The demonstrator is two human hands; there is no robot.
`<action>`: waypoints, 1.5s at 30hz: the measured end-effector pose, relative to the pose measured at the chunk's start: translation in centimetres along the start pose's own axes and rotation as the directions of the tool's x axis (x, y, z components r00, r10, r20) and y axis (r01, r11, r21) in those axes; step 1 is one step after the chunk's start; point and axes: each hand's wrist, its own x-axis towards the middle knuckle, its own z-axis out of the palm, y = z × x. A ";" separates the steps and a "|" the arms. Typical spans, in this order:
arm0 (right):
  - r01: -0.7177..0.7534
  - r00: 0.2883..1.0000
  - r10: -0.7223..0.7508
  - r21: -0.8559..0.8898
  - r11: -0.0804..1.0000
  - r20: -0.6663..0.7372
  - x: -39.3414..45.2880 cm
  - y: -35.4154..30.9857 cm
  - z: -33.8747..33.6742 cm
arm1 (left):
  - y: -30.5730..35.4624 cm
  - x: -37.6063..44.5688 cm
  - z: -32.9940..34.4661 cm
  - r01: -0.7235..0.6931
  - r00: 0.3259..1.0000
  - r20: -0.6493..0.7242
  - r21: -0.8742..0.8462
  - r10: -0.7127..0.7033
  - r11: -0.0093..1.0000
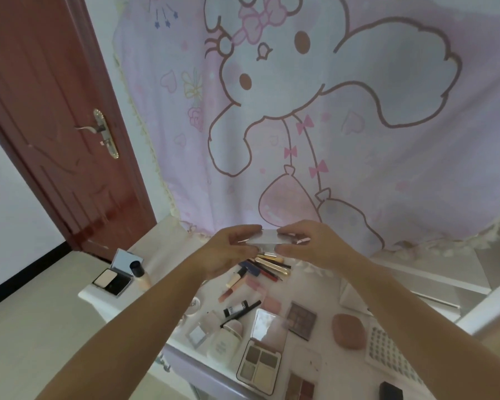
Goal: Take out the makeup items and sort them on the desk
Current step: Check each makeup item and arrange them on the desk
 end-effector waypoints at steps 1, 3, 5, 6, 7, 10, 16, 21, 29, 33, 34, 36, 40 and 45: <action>0.011 0.999 -0.010 0.030 0.999 -0.036 0.2 -0.2 0.5 | -0.4 0.2 -0.3 -0.020 1.000 0.016 -0.086 0.021 0.996; 0.037 0.996 -0.032 0.058 0.998 -0.089 0.4 -0.3 1.4 | -1.3 0.6 -1.0 -0.064 0.997 0.015 -0.220 0.069 0.973; 0.048 0.994 -0.041 0.063 0.997 -0.104 0.7 -0.3 2.3 | -1.9 0.7 -1.5 -0.096 0.995 -0.021 -0.254 0.093 0.963; 0.052 0.995 -0.046 0.066 0.996 -0.092 0.9 -0.1 2.7 | -2.2 0.8 -1.7 -0.106 0.994 -0.037 -0.262 0.100 0.959; 0.056 0.996 -0.050 0.074 0.996 -0.076 1.1 -0.1 3.1 | -2.3 0.7 -1.9 -0.111 0.994 -0.048 -0.269 0.102 0.957; -0.029 0.991 0.045 0.126 0.992 -0.125 1.8 0.2 3.9 | -2.7 0.2 -2.1 -0.095 0.995 -0.045 -0.298 0.085 0.950; -0.042 0.999 0.046 0.134 0.990 -0.026 1.7 0.6 3.4 | -3.0 -0.4 -2.2 -0.076 0.997 -0.022 -0.305 0.073 0.949; 0.092 0.994 -0.091 -0.004 0.996 0.055 1.9 0.9 3.3 | -2.8 -0.5 -2.6 -0.106 0.993 0.022 -0.250 0.115 0.962; 0.123 0.974 -0.093 -0.138 0.983 0.205 2.3 0.7 2.4 | -2.8 -0.7 -3.2 -0.030 0.999 -0.033 -0.119 0.026 0.992; 0.186 0.952 -0.138 -0.157 0.970 0.274 2.0 0.9 2.3 | -2.5 -1.2 -3.0 -0.018 0.999 -0.041 0.061 0.020 0.998; 0.204 0.951 -0.154 -0.170 0.964 0.267 2.0 0.9 2.3 | -2.5 -1.2 -2.9 -0.015 0.999 -0.034 0.082 0.018 0.997; 0.222 0.954 -0.176 -0.178 0.959 0.245 2.0 1.0 2.4 | -2.6 -1.4 -2.9 0.000 1.000 -0.020 0.095 0.002 0.995; 0.213 0.954 -0.167 -0.172 0.962 0.247 2.1 1.5 2.8 | -3.3 -1.6 -3.1 0.013 1.000 -0.009 0.098 -0.012 0.995; 0.169 0.950 -0.123 -0.142 0.975 0.289 2.1 1.5 3.4 | -4.2 -1.7 -3.4 0.073 0.997 -0.005 0.114 -0.073 0.991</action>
